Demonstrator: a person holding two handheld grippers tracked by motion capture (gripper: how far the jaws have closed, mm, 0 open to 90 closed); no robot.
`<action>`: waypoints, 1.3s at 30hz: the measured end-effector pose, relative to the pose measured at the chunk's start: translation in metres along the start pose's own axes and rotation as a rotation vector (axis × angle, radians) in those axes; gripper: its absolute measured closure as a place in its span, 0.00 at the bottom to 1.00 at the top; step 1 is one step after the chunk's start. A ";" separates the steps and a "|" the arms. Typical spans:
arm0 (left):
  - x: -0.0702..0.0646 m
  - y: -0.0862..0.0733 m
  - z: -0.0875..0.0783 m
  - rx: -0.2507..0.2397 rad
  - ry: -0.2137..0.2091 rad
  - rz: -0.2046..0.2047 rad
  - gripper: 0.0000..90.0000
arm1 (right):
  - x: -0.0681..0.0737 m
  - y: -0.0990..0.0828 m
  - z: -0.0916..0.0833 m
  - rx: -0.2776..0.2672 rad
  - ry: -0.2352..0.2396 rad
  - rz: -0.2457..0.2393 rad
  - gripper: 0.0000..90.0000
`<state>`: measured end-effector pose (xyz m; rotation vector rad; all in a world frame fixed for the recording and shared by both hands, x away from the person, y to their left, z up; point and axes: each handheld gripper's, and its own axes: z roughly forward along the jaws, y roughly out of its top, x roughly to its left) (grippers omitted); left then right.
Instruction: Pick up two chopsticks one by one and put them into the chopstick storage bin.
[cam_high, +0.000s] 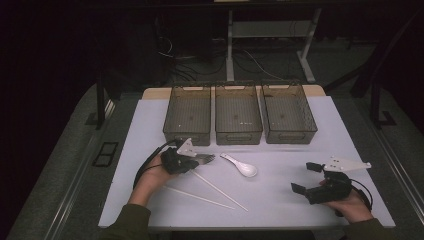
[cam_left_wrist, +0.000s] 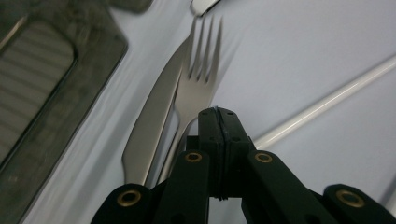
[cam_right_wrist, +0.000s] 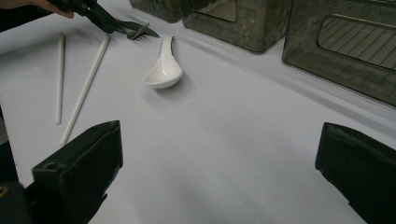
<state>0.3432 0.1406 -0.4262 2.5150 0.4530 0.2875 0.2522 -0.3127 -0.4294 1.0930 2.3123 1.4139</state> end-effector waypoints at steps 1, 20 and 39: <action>0.001 -0.002 0.000 0.009 0.008 -0.005 0.98 | 0.000 0.000 0.000 -0.001 0.000 -0.001 0.01; -0.009 -0.030 -0.019 0.071 0.022 -0.037 0.98 | 0.000 0.000 -0.001 -0.003 -0.003 0.002 0.01; -0.108 0.061 0.019 -0.118 -0.322 0.258 0.77 | 0.000 0.000 -0.001 -0.001 -0.001 -0.001 0.01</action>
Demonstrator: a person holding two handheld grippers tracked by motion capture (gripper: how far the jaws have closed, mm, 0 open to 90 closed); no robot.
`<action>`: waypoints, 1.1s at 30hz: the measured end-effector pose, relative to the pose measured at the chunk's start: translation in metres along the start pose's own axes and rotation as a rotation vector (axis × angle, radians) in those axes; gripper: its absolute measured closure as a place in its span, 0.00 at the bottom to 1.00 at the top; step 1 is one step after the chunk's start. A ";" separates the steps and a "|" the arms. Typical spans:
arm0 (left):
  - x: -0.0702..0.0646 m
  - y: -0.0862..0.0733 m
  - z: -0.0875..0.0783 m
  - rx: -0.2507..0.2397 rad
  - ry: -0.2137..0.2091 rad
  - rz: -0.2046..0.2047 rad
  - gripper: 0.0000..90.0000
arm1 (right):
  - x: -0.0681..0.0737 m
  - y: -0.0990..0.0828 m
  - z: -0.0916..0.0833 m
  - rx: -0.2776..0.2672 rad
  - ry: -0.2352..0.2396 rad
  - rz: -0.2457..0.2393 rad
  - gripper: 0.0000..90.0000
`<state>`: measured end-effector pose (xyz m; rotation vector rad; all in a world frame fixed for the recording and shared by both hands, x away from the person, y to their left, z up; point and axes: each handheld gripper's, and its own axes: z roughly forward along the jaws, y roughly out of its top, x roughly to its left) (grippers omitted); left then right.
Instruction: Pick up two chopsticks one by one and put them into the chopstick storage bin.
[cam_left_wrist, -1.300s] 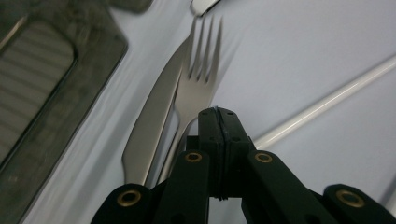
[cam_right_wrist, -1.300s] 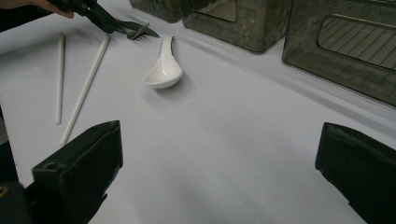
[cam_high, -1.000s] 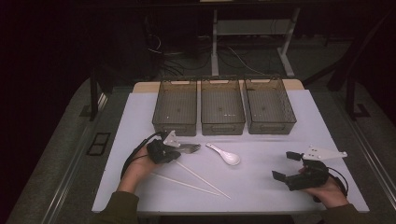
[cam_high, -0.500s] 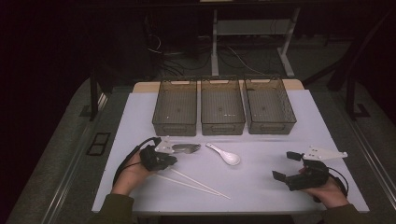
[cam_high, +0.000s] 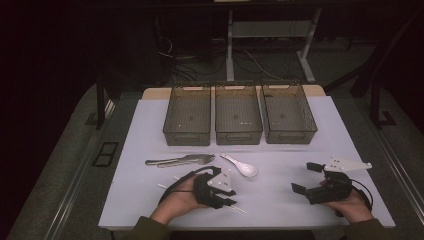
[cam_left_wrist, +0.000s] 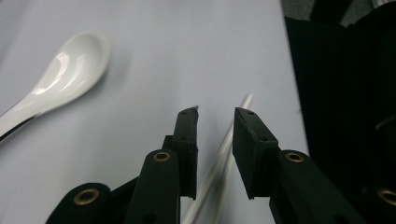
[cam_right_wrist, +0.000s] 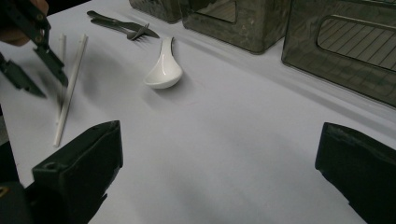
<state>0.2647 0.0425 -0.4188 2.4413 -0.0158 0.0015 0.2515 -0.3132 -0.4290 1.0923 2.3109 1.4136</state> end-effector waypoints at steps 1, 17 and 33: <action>0.000 0.000 0.000 0.000 0.000 0.000 0.77 | 0.000 0.000 0.000 0.001 0.000 0.000 0.01; -0.010 0.018 0.041 0.024 -0.078 0.068 0.87 | 0.000 0.000 0.000 0.000 0.001 -0.001 0.01; -0.001 0.019 0.043 0.009 -0.057 0.060 0.95 | 0.000 0.000 0.000 0.000 0.001 -0.002 0.01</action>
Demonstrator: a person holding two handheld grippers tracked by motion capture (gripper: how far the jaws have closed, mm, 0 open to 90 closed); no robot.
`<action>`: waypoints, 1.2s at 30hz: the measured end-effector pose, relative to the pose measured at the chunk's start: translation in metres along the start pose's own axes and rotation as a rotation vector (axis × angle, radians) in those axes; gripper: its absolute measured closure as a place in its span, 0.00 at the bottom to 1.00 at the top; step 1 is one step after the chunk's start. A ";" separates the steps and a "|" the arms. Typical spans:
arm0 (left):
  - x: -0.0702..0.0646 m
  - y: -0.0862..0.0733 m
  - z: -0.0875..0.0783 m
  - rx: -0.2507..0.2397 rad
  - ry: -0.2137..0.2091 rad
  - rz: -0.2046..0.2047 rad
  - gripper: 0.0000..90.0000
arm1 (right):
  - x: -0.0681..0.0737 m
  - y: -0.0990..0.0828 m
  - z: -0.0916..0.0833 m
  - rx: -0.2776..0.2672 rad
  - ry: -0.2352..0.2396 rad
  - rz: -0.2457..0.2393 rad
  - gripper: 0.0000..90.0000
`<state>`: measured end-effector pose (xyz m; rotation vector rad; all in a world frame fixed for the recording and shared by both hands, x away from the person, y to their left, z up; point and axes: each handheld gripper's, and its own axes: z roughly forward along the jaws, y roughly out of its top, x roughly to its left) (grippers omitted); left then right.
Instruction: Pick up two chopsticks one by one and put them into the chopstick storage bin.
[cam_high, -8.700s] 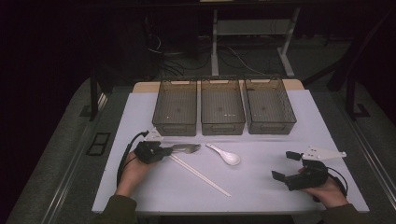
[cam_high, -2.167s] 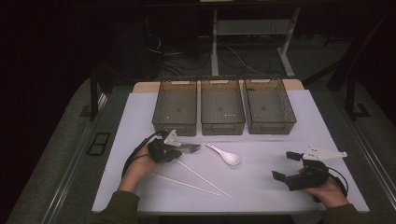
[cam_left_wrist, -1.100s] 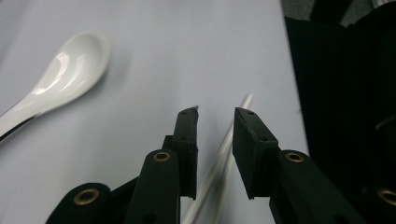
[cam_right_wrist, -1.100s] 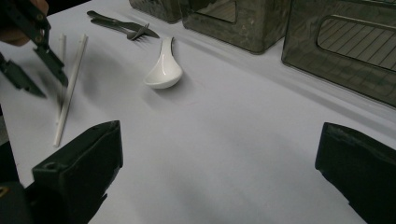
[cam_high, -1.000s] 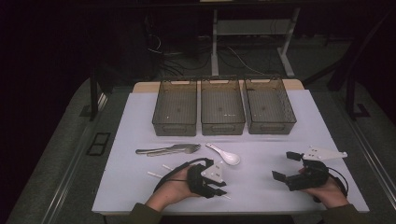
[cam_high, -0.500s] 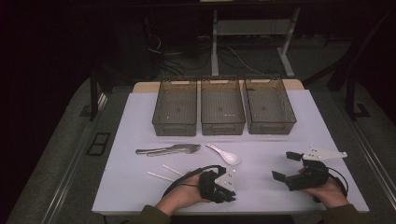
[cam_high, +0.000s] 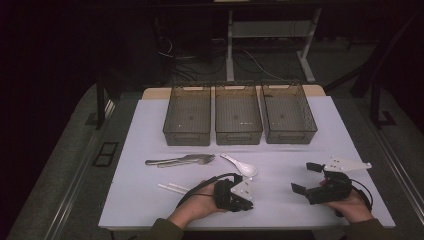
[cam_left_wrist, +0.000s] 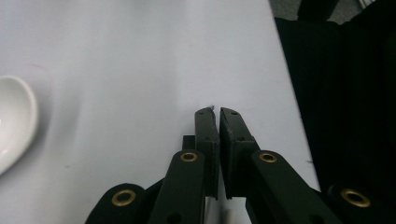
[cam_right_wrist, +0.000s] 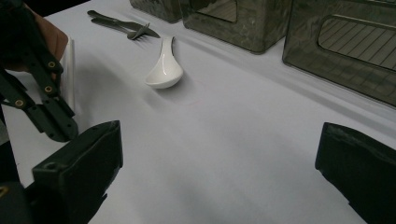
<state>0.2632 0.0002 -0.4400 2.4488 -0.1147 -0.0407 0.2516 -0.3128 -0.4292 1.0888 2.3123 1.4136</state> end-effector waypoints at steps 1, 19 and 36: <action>0.003 0.000 -0.001 0.005 0.011 -0.015 0.95 | 0.000 0.000 0.000 0.000 0.000 0.000 0.01; 0.056 -0.016 -0.014 0.023 0.201 -0.142 0.95 | -0.001 0.000 0.000 -0.001 0.001 0.002 0.01; 0.054 -0.039 -0.052 -0.041 0.228 -0.226 0.77 | 0.000 0.000 -0.002 -0.005 0.002 0.003 0.01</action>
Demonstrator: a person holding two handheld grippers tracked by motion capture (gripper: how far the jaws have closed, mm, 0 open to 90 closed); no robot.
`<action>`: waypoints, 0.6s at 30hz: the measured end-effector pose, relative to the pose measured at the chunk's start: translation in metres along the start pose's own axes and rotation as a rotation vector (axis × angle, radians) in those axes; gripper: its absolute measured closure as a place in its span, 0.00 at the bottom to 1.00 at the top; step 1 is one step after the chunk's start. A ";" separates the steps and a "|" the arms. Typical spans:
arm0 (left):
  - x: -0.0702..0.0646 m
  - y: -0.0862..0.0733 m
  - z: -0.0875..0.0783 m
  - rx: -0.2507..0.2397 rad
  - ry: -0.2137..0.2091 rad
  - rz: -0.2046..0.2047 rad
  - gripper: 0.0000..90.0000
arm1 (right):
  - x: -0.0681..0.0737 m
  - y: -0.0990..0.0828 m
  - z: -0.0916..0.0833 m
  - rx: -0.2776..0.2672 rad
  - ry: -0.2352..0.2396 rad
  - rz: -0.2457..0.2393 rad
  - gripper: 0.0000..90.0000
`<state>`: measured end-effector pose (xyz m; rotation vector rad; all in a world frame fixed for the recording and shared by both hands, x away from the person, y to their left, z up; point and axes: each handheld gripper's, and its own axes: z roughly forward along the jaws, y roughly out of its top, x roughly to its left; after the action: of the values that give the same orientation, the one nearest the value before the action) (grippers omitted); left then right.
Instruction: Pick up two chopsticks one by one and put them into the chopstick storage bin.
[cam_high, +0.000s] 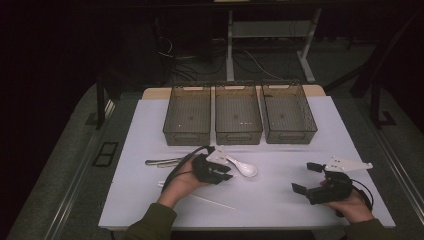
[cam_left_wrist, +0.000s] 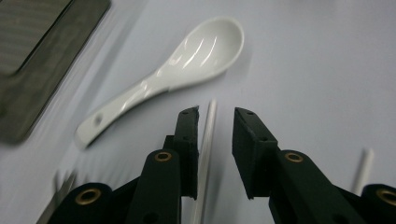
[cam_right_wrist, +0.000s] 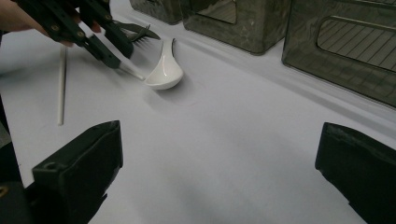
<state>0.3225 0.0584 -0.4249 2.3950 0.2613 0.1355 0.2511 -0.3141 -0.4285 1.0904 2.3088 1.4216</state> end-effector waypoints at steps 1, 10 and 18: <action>0.002 -0.006 -0.007 0.001 0.001 -0.009 0.77 | 0.000 0.000 0.000 -0.001 0.000 0.000 0.01; 0.014 -0.045 -0.042 0.005 0.035 -0.088 0.80 | 0.001 0.000 0.001 0.000 -0.002 -0.001 0.01; 0.015 -0.059 -0.042 0.021 -0.004 -0.112 0.85 | 0.001 0.000 0.001 0.005 0.001 0.002 0.01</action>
<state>0.3213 0.1325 -0.4329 2.3951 0.3958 0.0771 0.2512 -0.3127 -0.4289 1.0946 2.3135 1.4183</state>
